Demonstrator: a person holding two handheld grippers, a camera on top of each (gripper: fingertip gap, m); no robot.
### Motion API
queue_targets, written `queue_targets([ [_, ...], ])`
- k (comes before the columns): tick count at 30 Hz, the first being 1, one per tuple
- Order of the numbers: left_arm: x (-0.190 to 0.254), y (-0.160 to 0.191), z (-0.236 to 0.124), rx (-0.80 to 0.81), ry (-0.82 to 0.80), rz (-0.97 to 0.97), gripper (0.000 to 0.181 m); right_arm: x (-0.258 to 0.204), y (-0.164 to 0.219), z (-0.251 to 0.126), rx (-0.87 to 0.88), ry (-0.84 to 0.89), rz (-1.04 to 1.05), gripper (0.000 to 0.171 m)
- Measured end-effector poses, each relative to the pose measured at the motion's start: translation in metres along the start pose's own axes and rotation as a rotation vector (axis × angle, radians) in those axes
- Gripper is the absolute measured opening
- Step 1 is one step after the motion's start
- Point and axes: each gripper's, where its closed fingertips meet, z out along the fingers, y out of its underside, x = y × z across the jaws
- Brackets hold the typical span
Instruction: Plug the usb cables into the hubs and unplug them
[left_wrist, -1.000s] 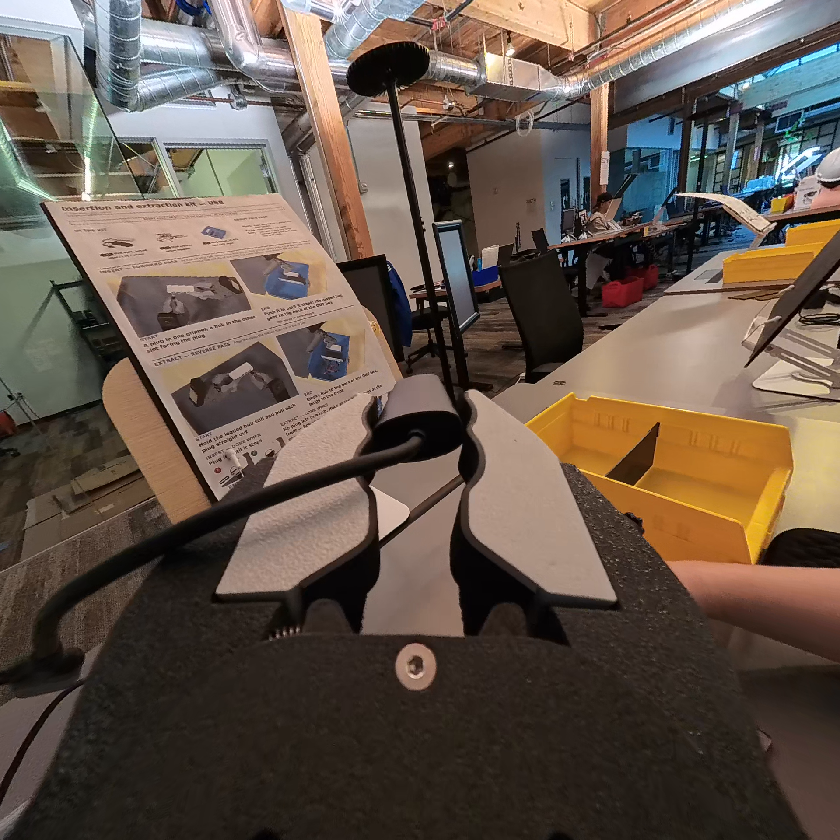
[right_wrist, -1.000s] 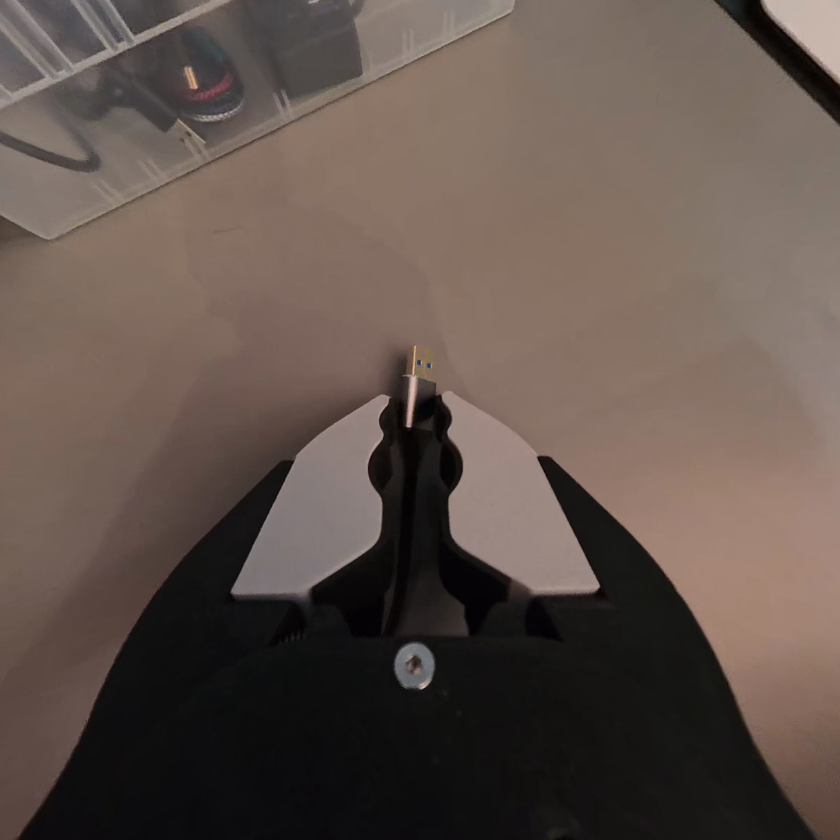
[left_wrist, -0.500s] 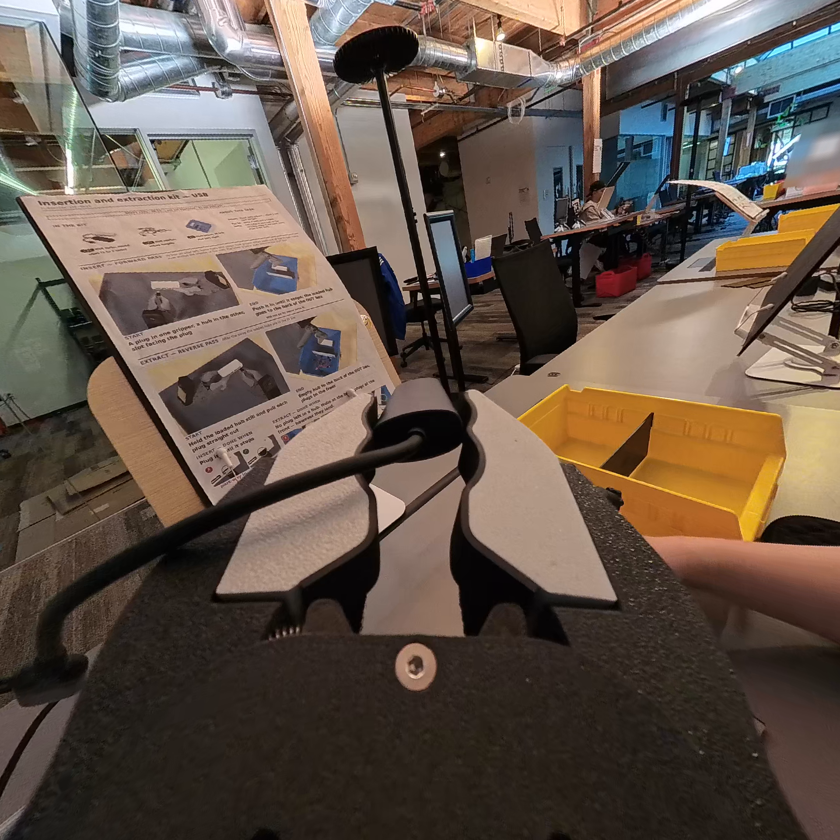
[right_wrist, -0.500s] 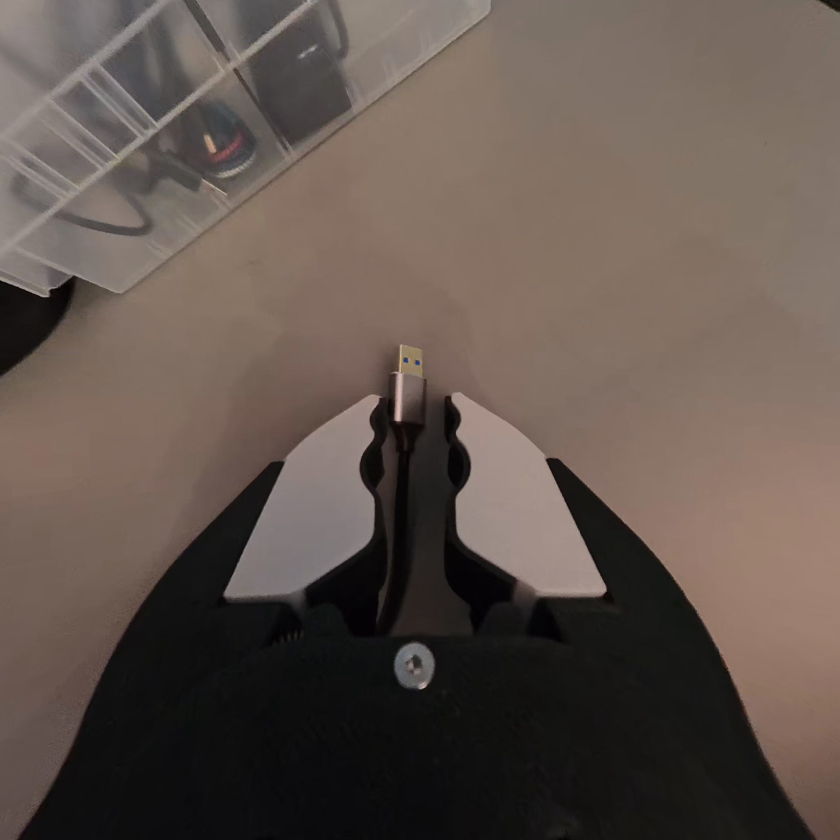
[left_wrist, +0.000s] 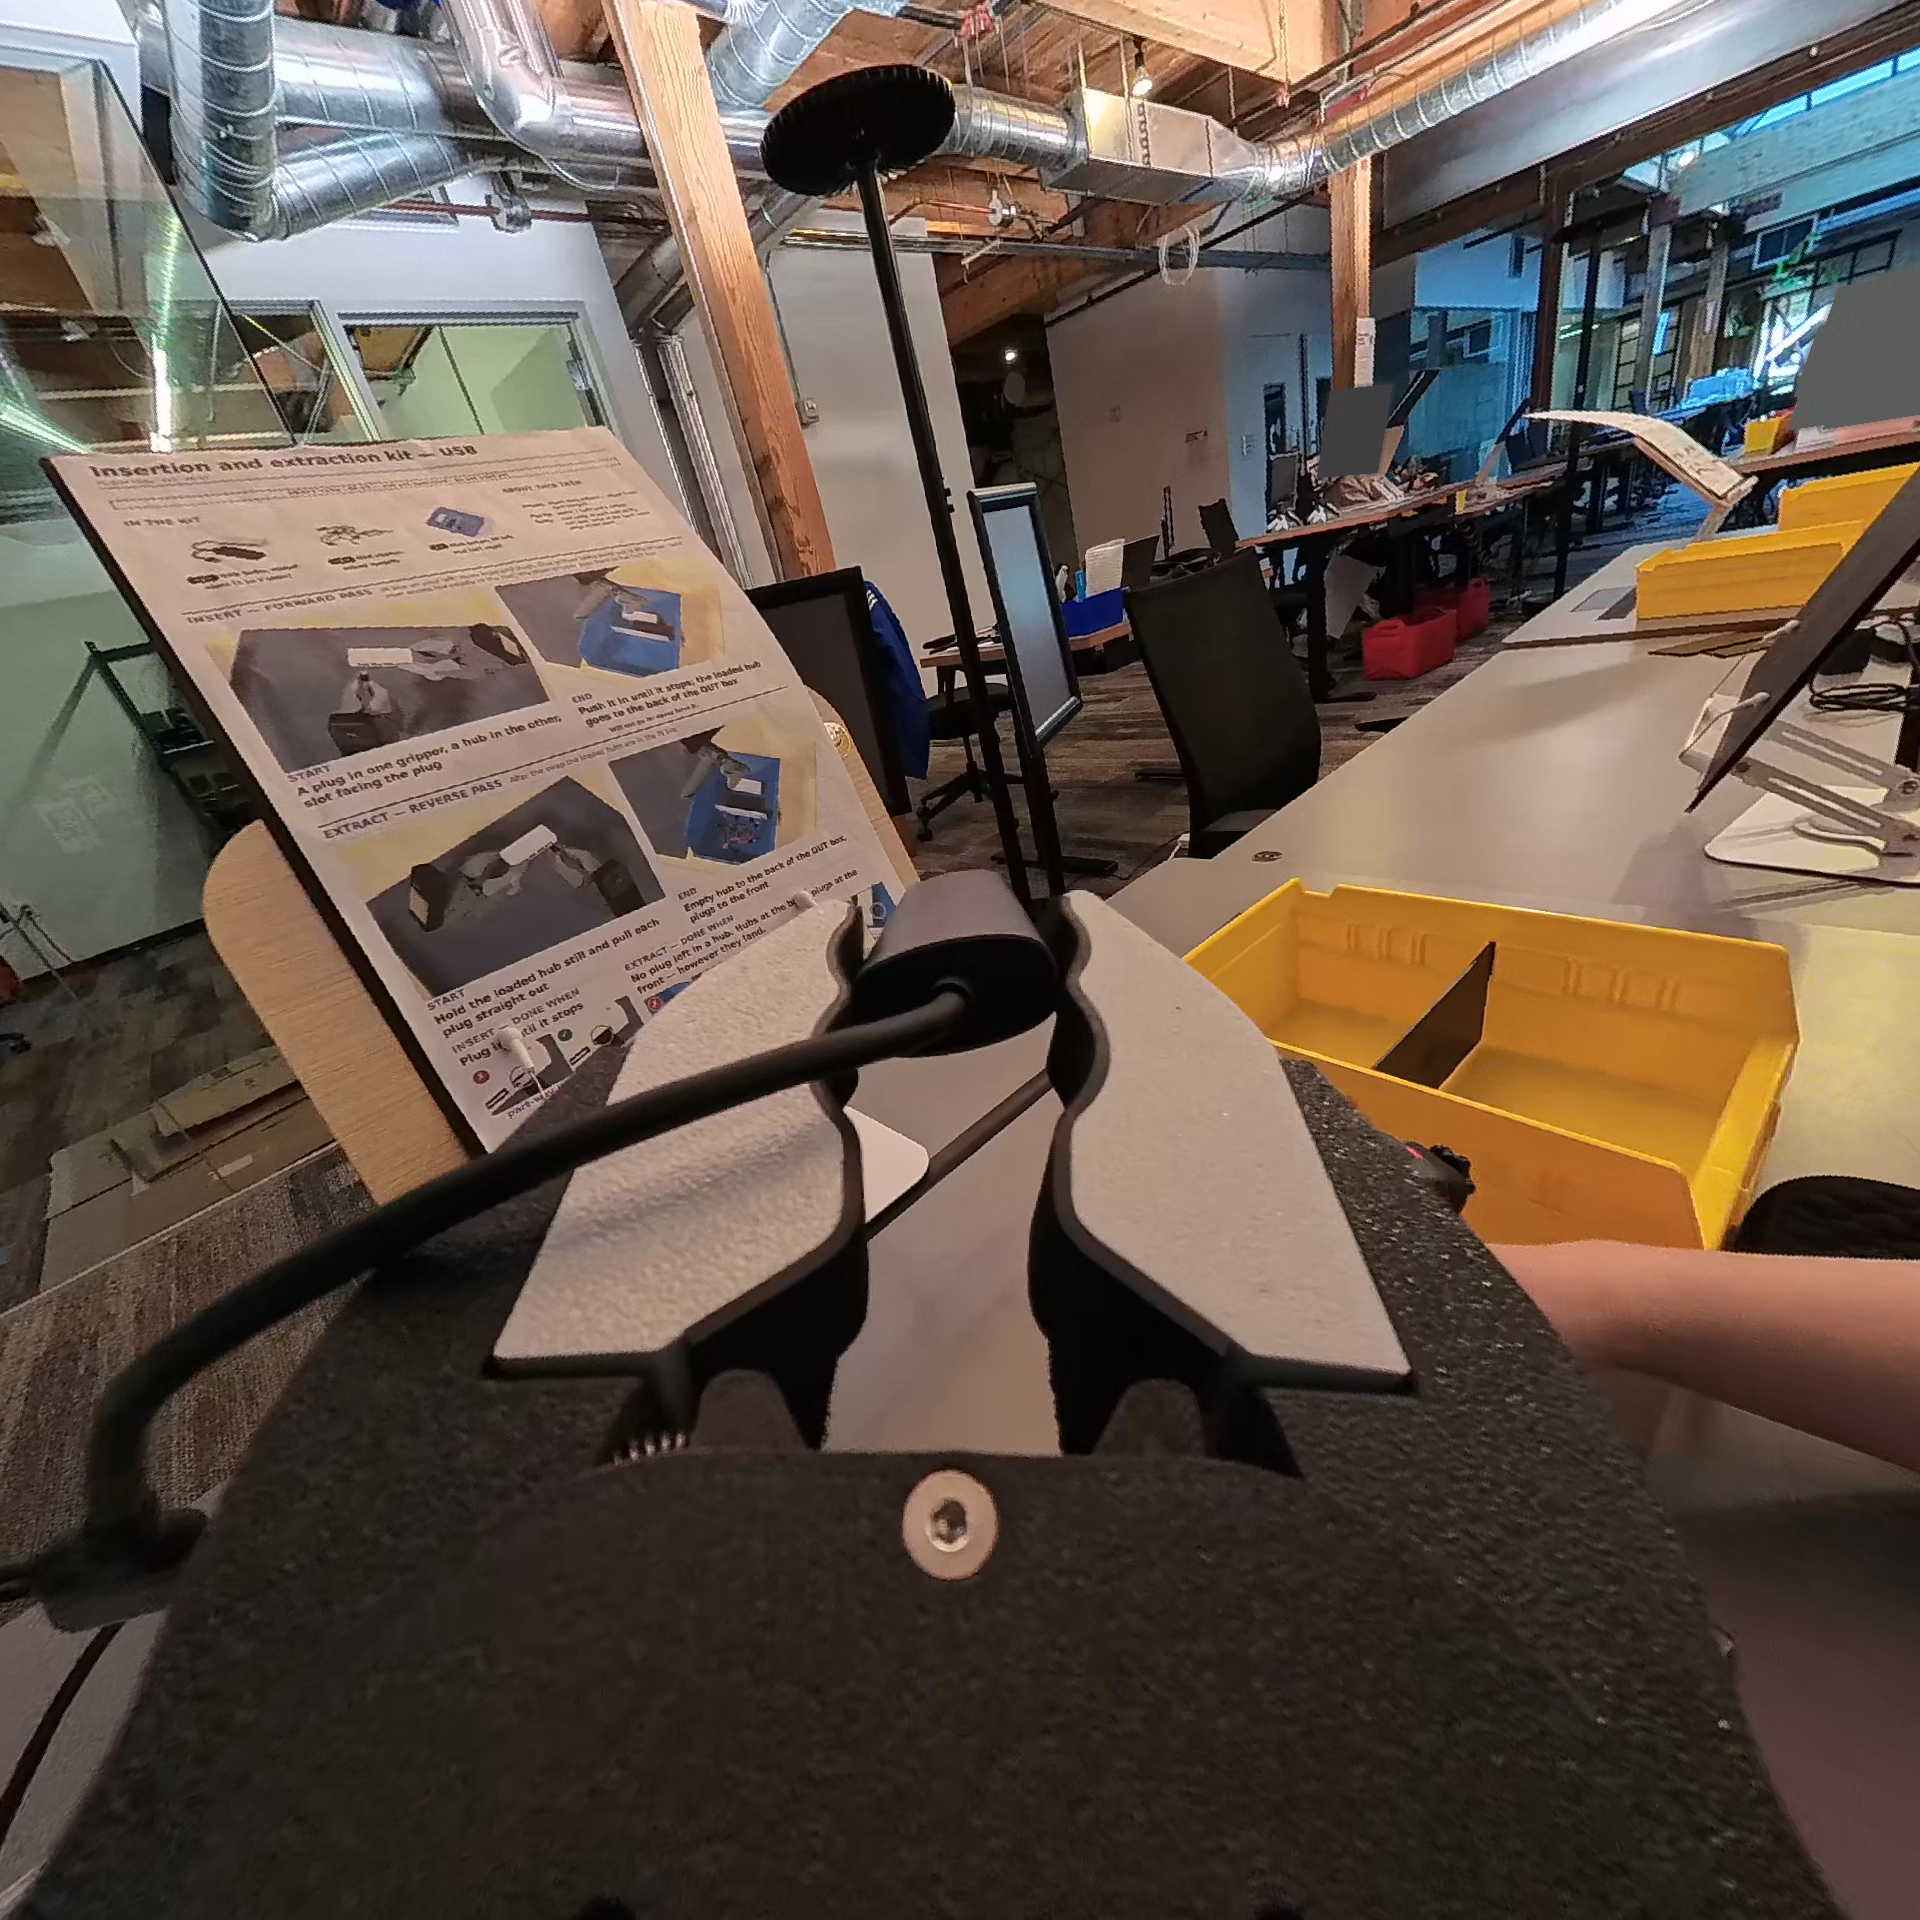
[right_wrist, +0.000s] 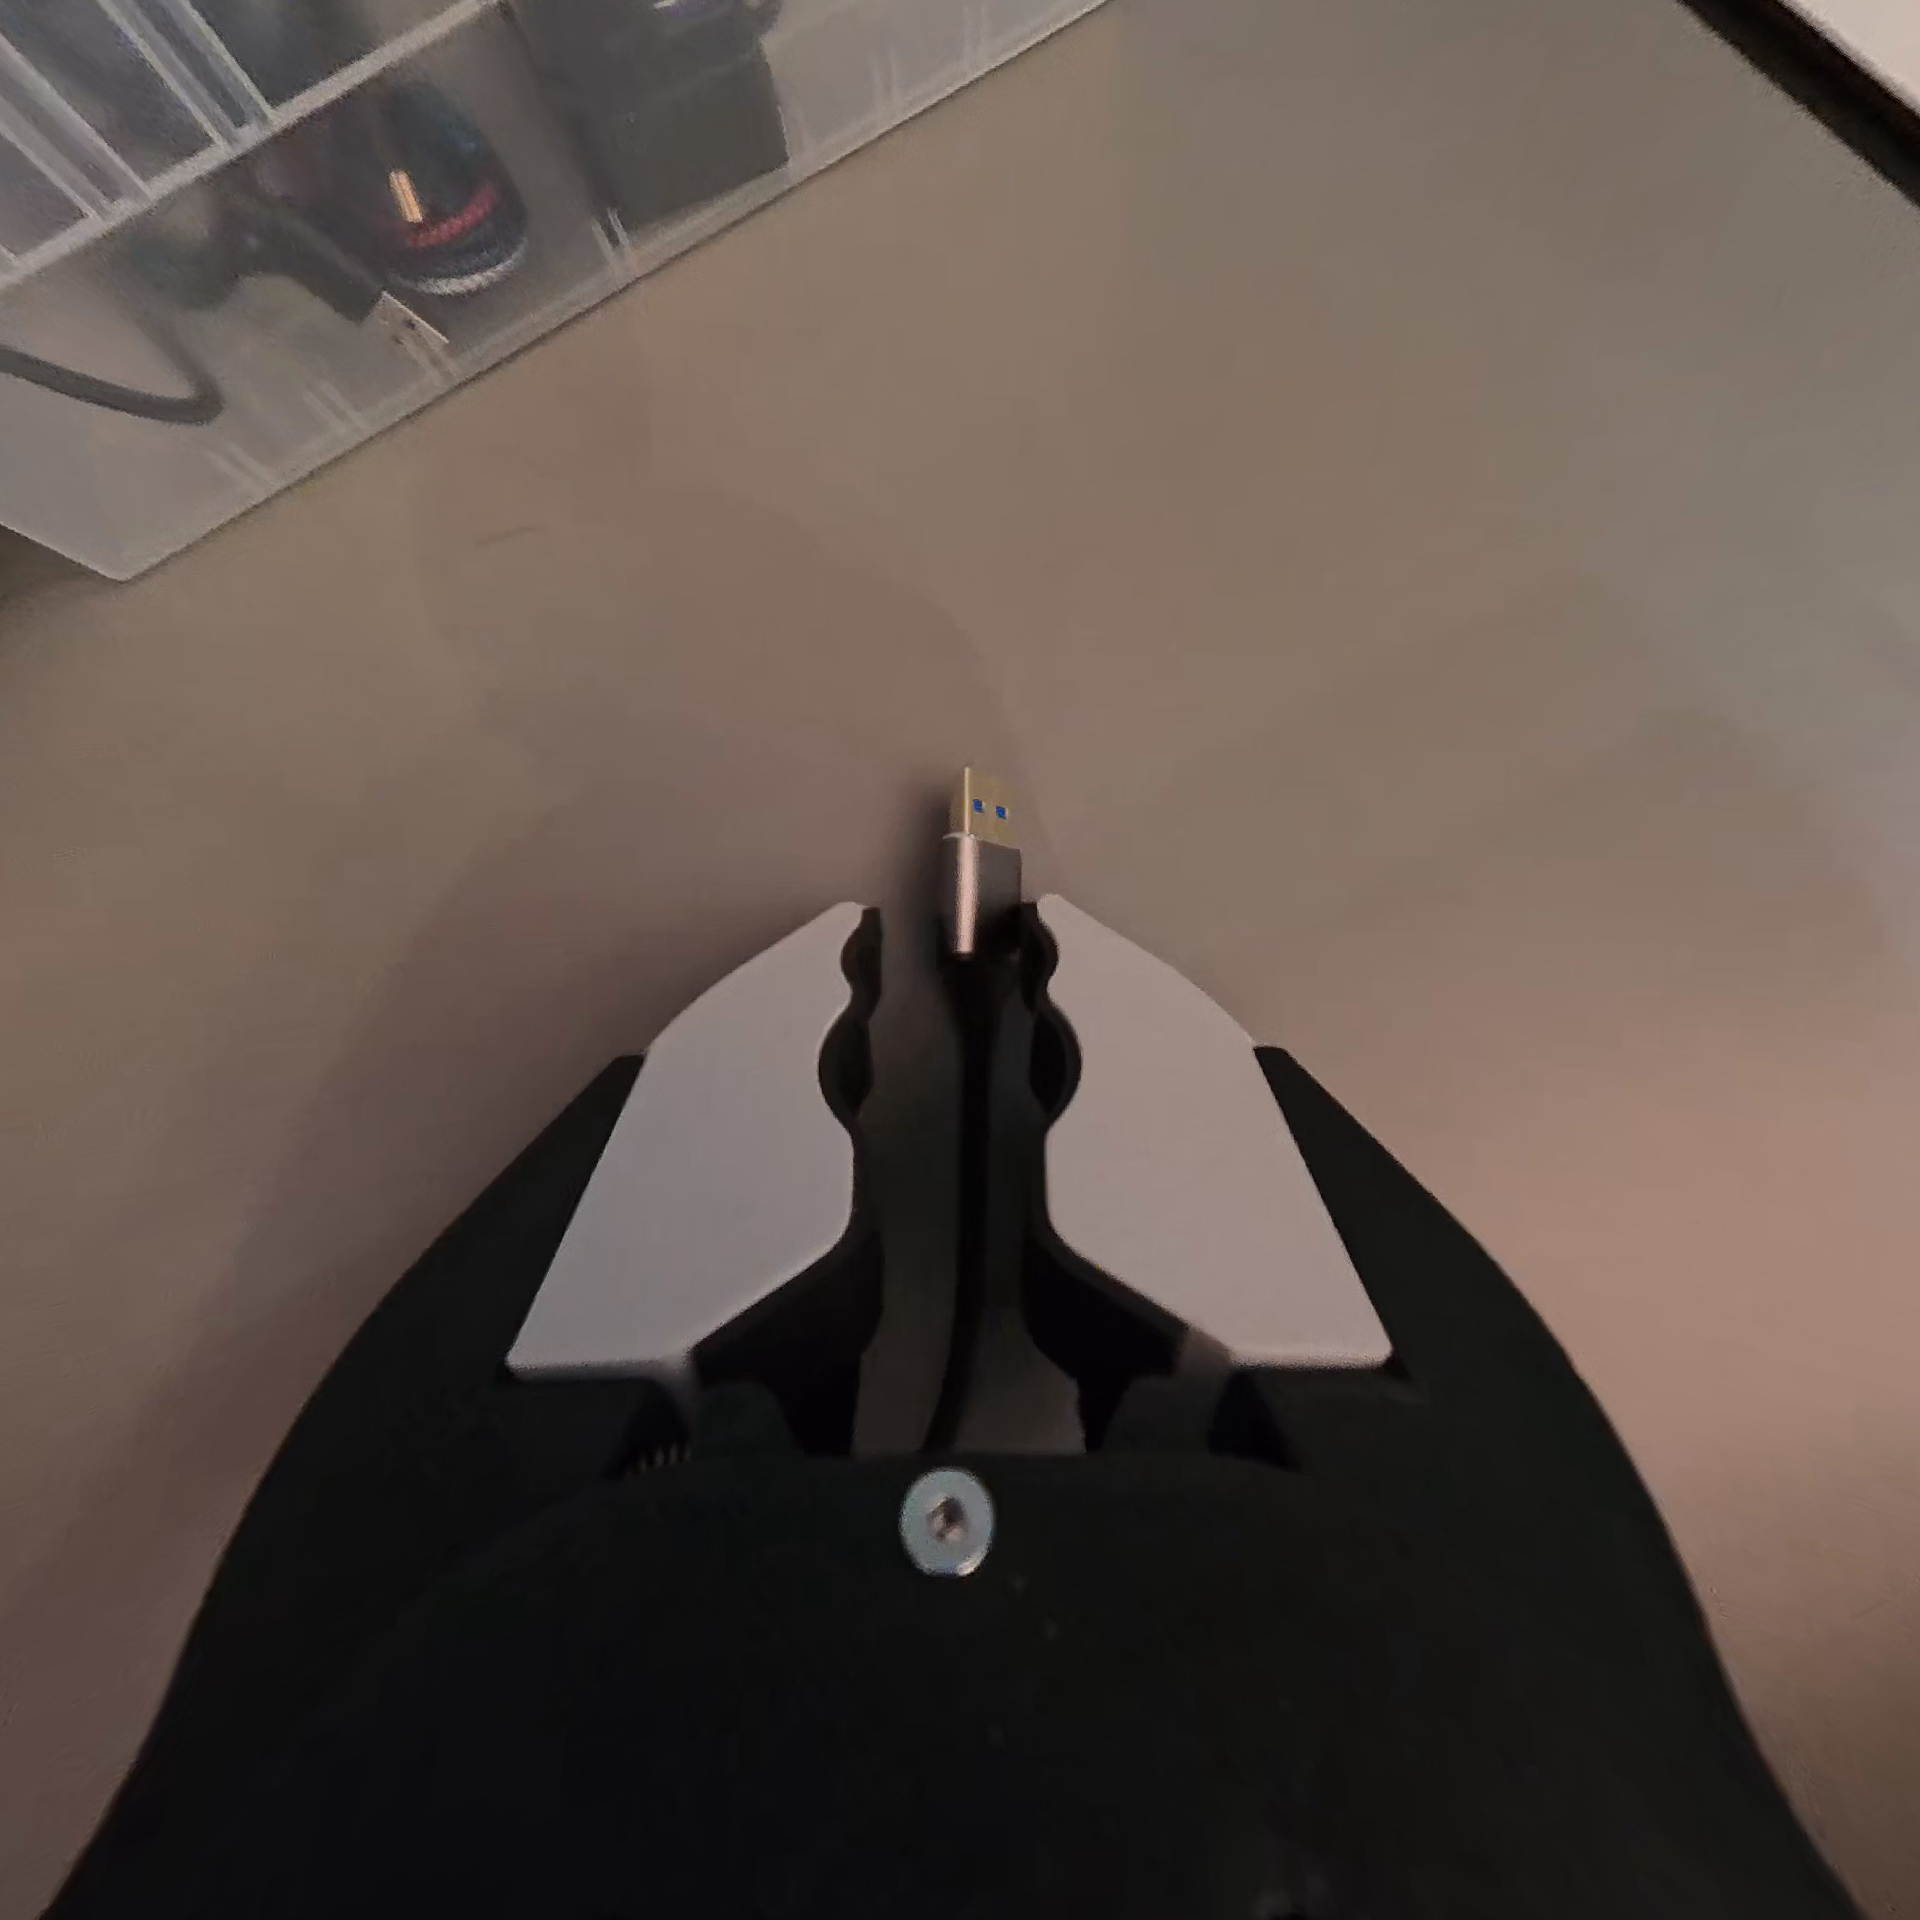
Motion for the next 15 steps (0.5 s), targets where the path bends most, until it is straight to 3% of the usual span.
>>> queue_targets([
  [3, 0.0013, 0.0002, 0.0005, -0.003, 0.003, 0.003, 0.033, -0.001, -0.0013, -0.0029, 0.008, -0.065, 0.077, 0.031],
  [8, 0.0035, 0.0004, 0.0013, -0.006, 0.006, 0.014, 0.033, 0.0064, -0.0049, -0.0062, 0.05, -0.128, 0.184, 0.016],
  [15, 0.0061, 0.005, 0.0054, -0.021, 0.007, 0.026, 0.033, 0.0041, -0.0006, -0.0017, -0.033, -0.104, 0.138, 0.018],
])
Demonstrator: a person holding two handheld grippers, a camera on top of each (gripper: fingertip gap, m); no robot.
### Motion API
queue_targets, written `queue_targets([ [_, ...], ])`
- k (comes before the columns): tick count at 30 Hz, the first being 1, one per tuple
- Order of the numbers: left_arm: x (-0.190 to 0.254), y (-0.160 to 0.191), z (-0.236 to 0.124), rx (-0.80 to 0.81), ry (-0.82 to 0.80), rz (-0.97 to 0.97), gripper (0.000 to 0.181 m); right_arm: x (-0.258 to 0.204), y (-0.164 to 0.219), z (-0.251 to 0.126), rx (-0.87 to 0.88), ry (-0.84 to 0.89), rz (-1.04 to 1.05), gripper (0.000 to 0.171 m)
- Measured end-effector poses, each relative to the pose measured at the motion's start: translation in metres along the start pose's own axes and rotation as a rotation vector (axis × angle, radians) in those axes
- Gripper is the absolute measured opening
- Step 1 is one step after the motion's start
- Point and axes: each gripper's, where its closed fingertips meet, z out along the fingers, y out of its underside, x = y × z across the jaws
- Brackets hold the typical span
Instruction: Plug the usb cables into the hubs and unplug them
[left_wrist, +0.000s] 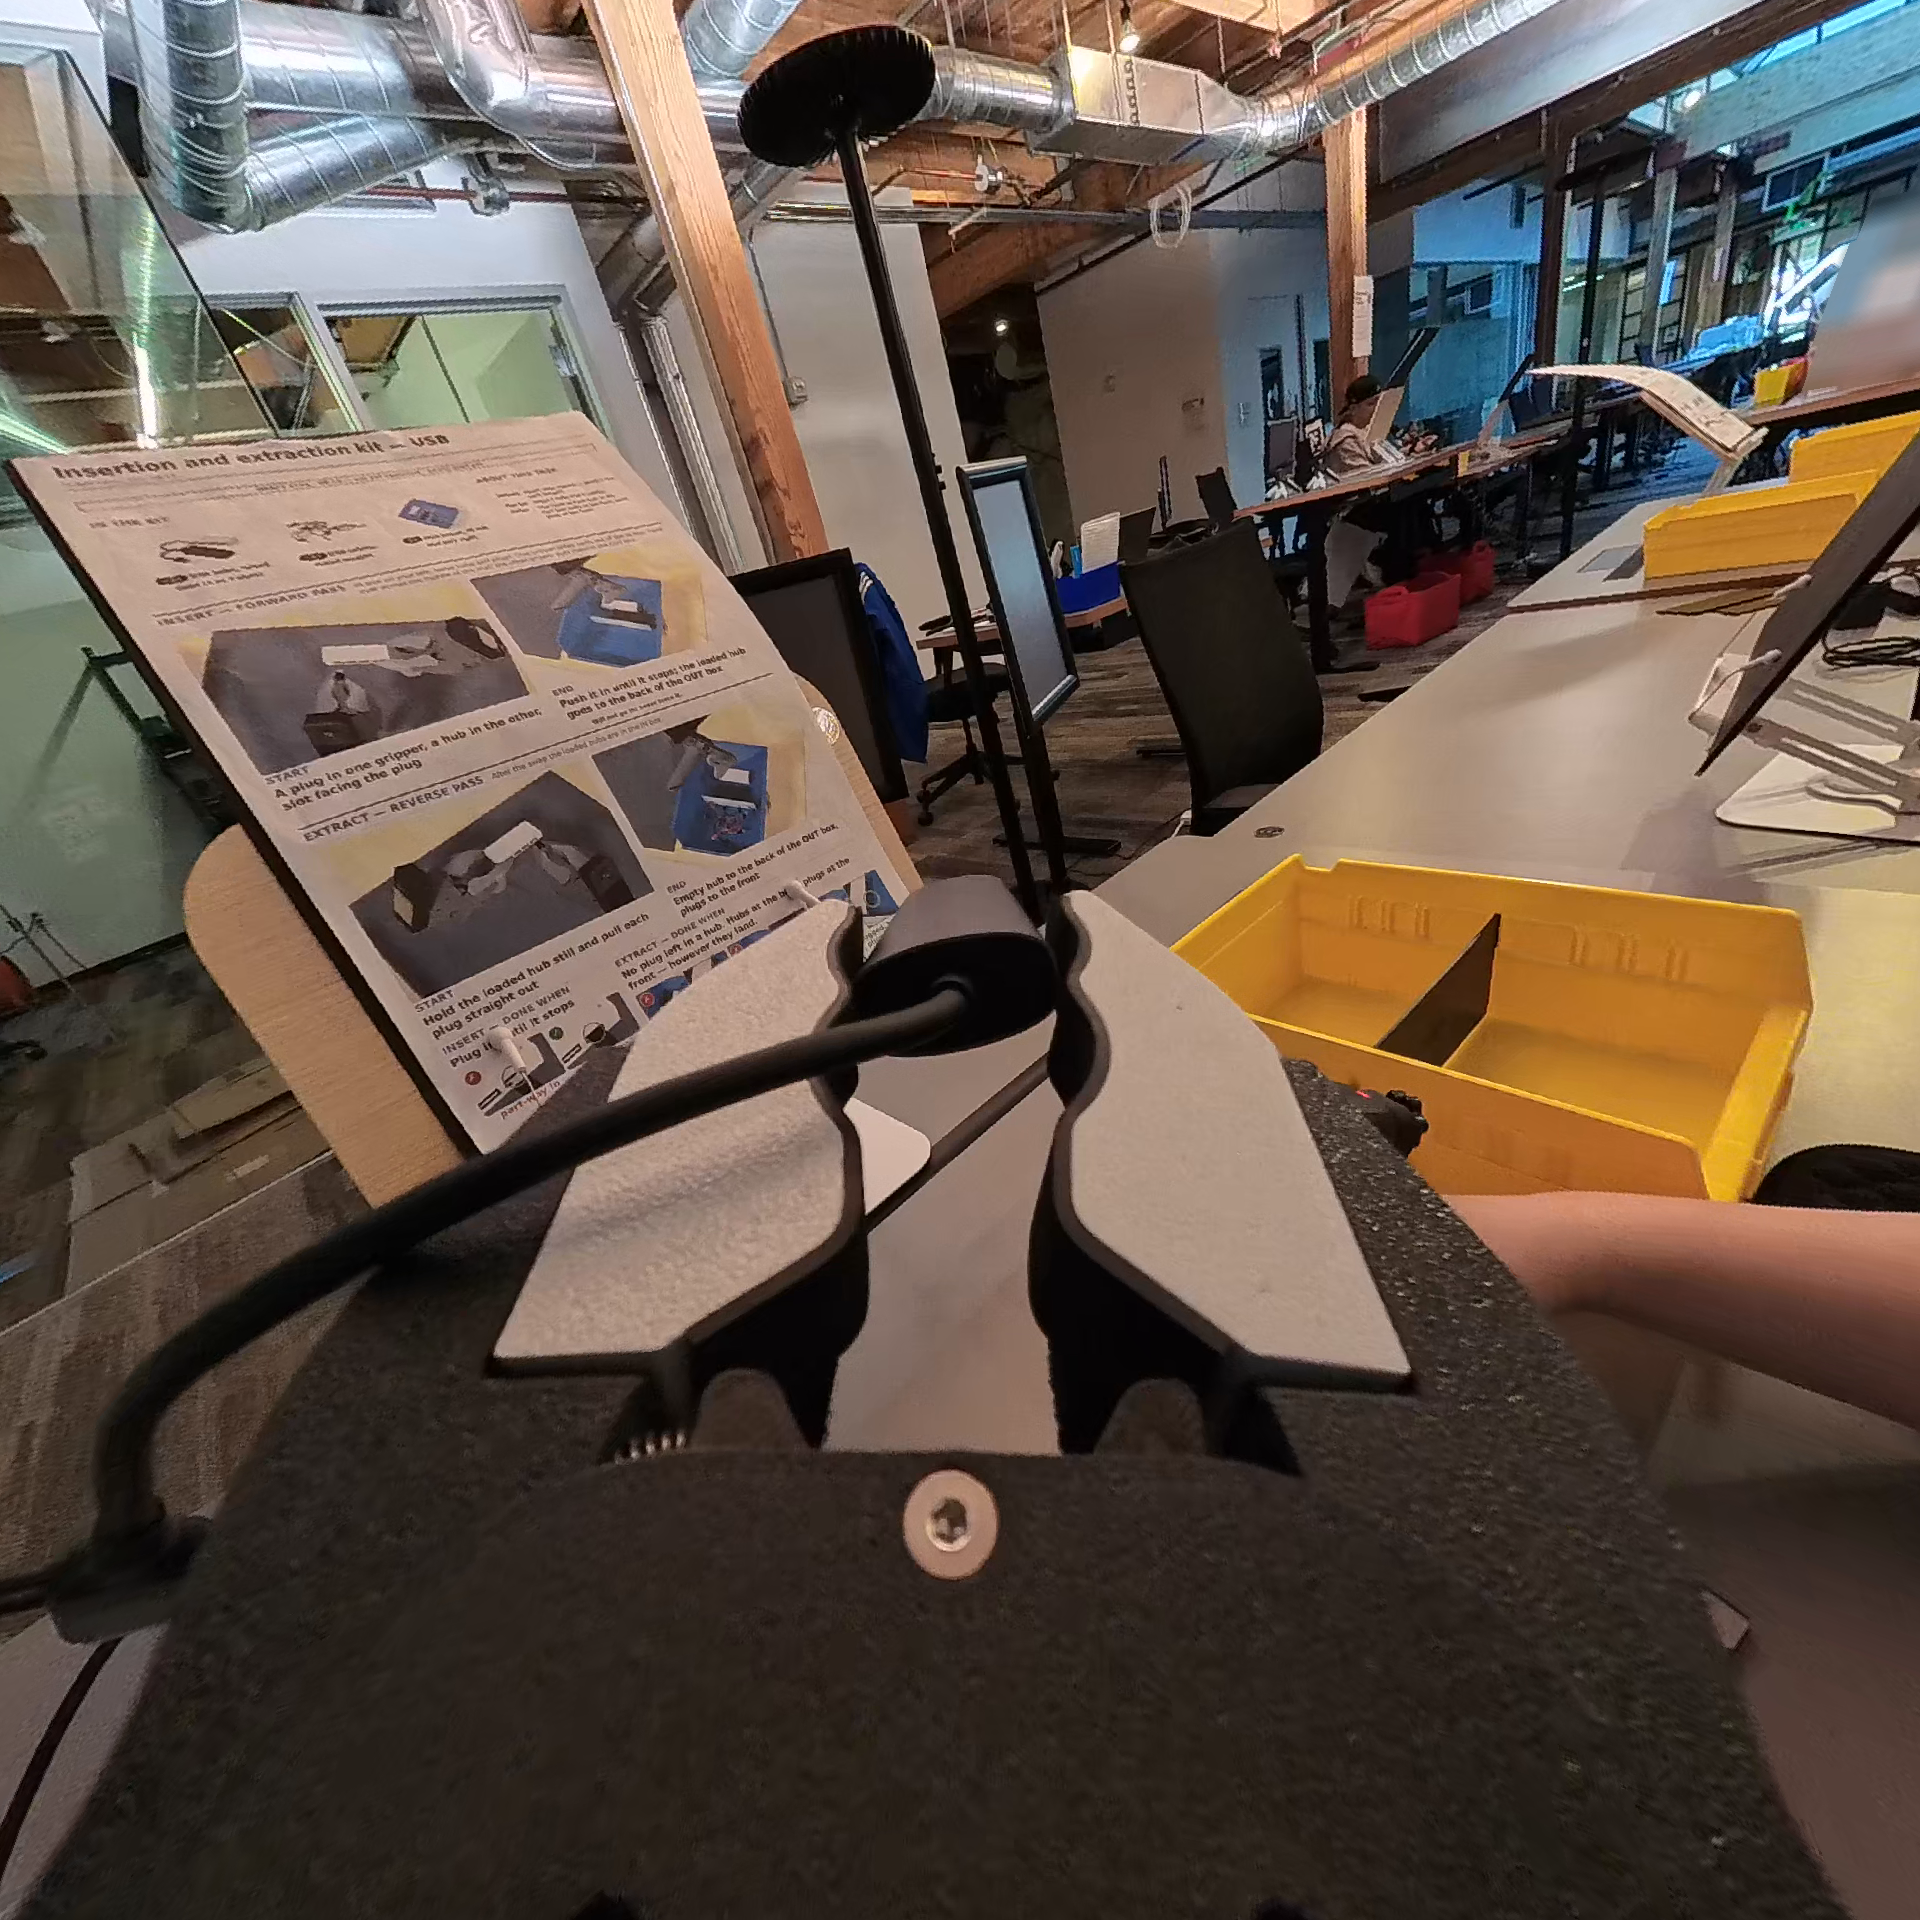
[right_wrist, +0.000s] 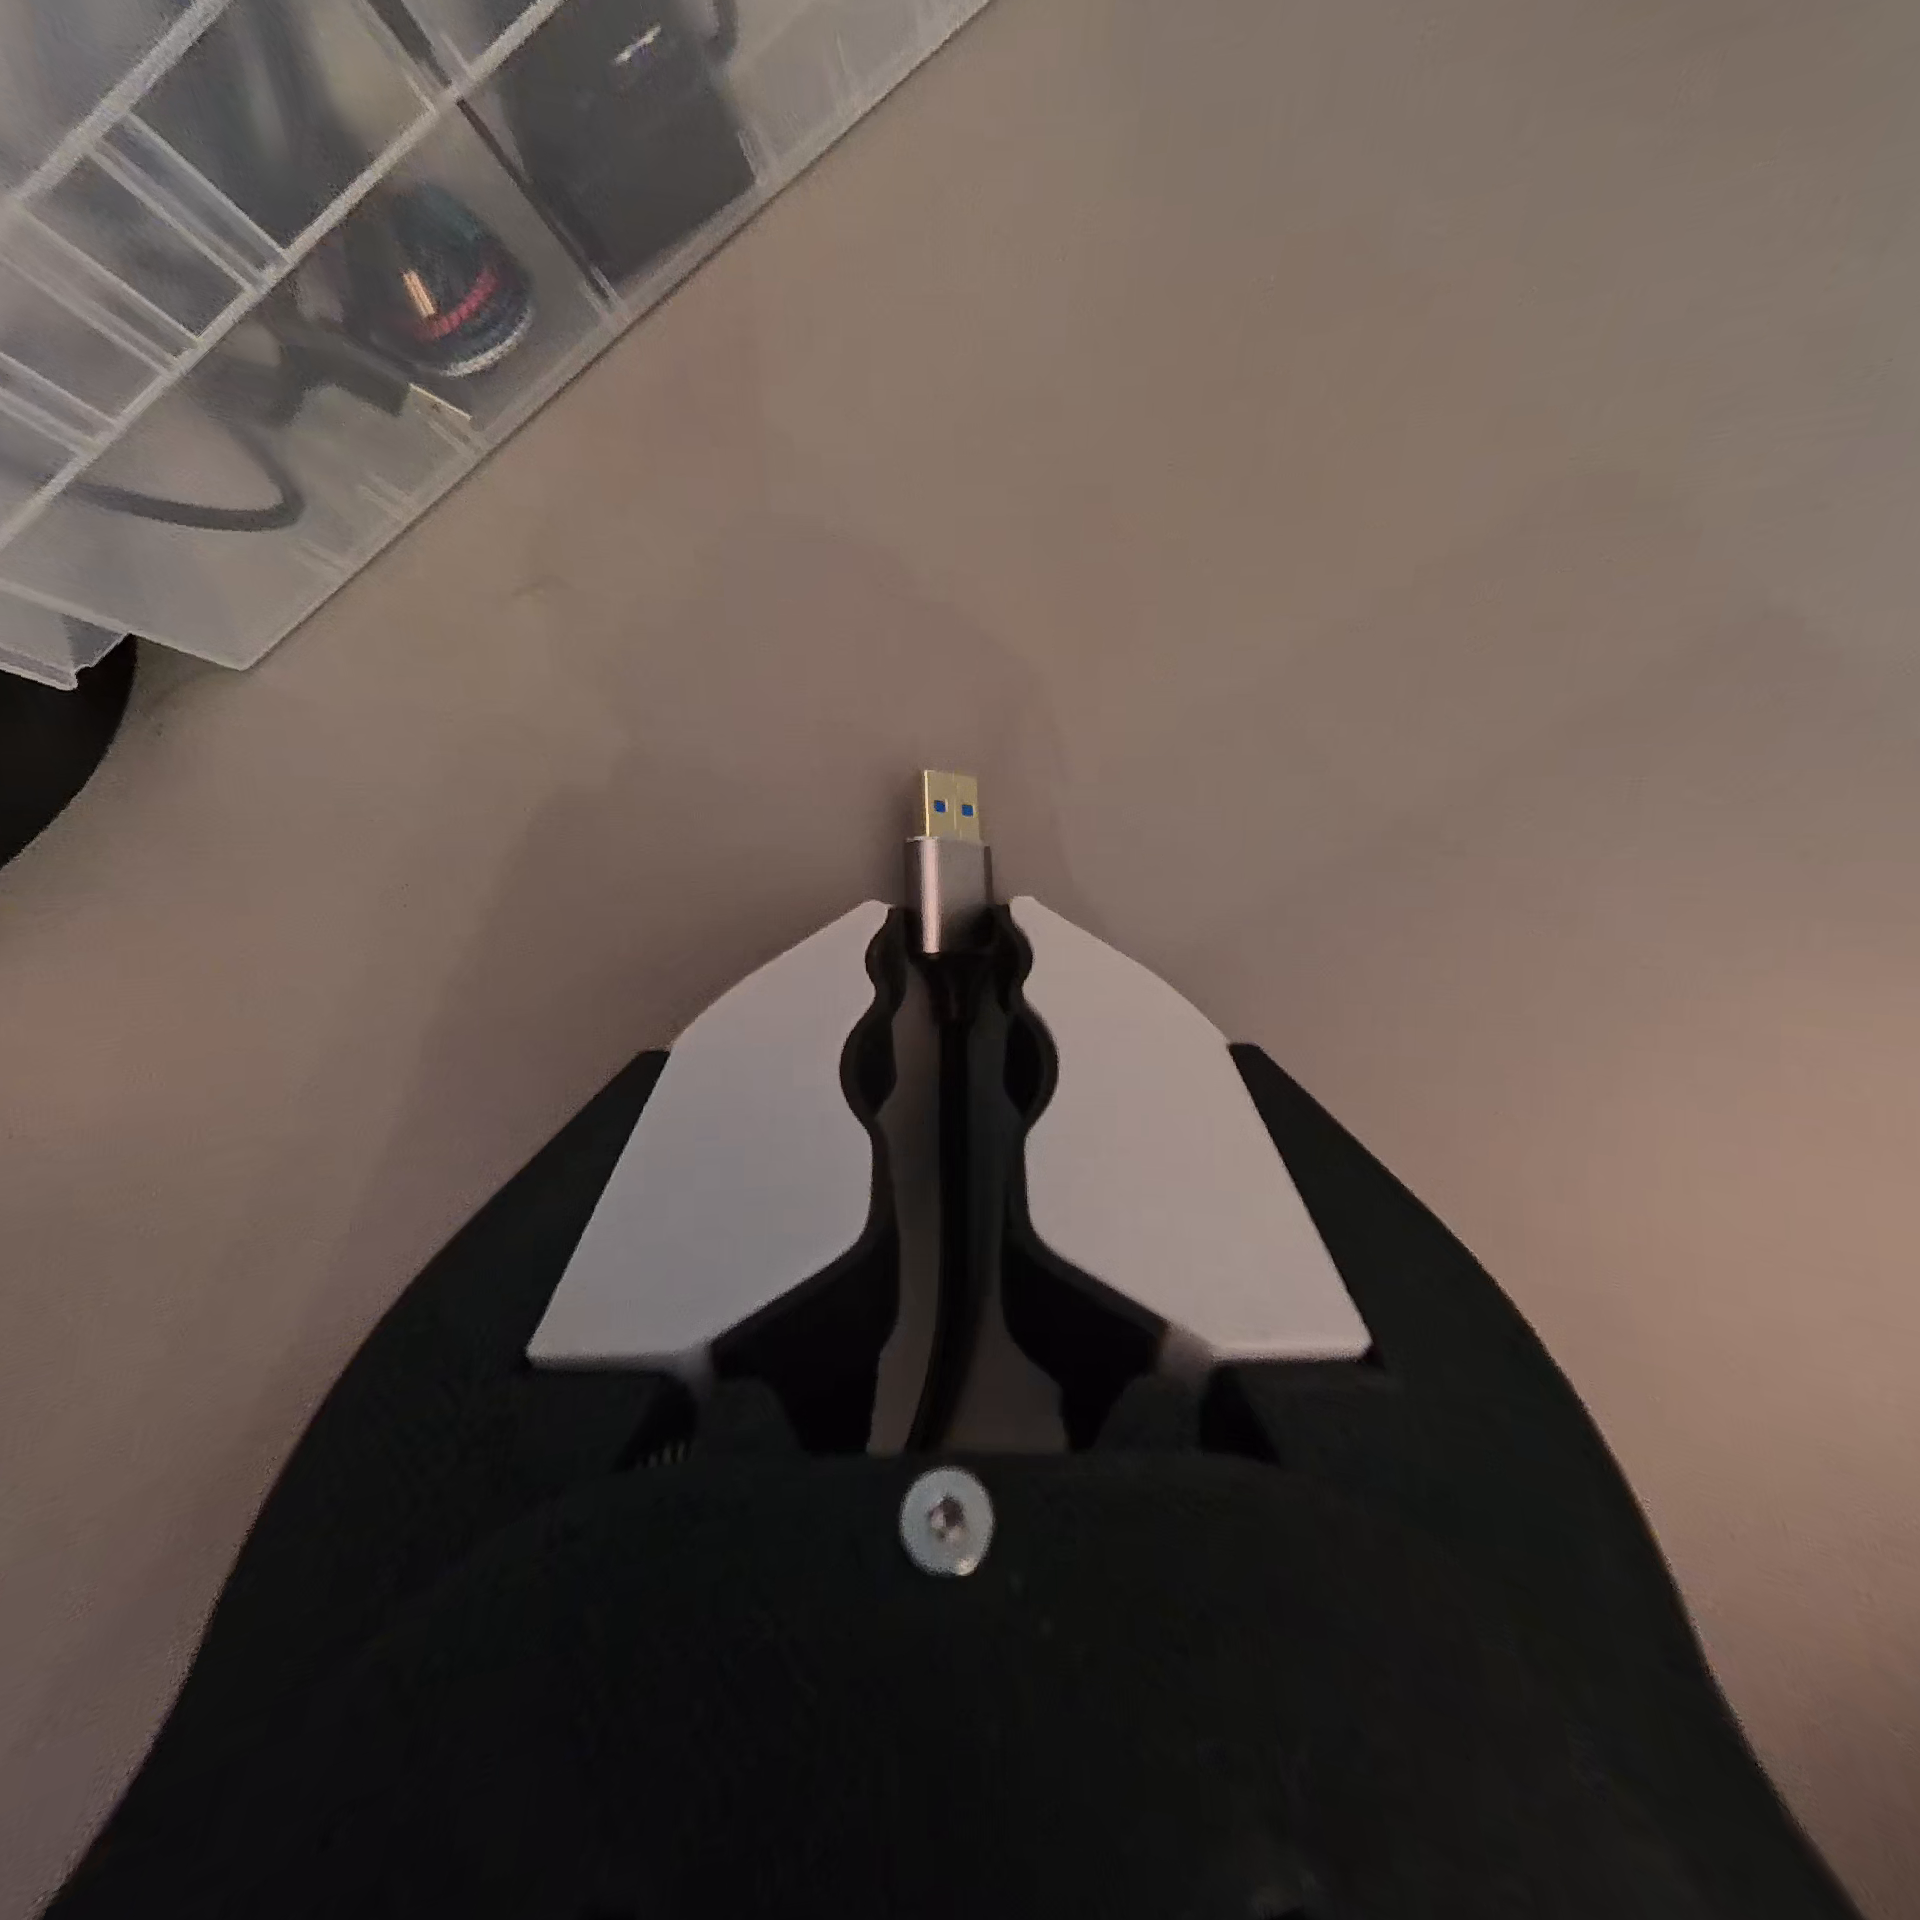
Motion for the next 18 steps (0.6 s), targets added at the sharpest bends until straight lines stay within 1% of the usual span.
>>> queue_targets([
  [5, 0.002, 0.002, 0.003, -0.007, 0.001, 0.011, 0.033, 0.0, -0.001, 0.0, 0.002, -0.045, 0.057, 0.017],
  [8, 0.002, 0.003, 0.003, -0.01, 0.001, 0.014, 0.033, -0.008, 0.001, 0.0, -0.009, -0.066, 0.01, 0.017],
  [10, 0.001, 0.002, 0.002, -0.008, -0.004, 0.016, 0.033, -0.009, 0.001, -0.001, -0.016, -0.006, -0.067, 0.017],
  [12, -0.002, 0.001, 0.001, -0.003, -0.013, 0.017, 0.032, -0.014, -0.009, -0.009, 0.017, 0.05, -0.153, 0.016],
  [15, -0.007, 0.002, -0.001, -0.003, -0.03, 0.015, 0.033, -0.023, -0.026, -0.027, 0.079, 0.151, -0.284, 0.016],
  [18, -0.012, 0.005, 0.0, -0.013, -0.05, 0.016, 0.032, -0.035, -0.041, -0.053, 0.123, 0.265, -0.415, 0.016],
])
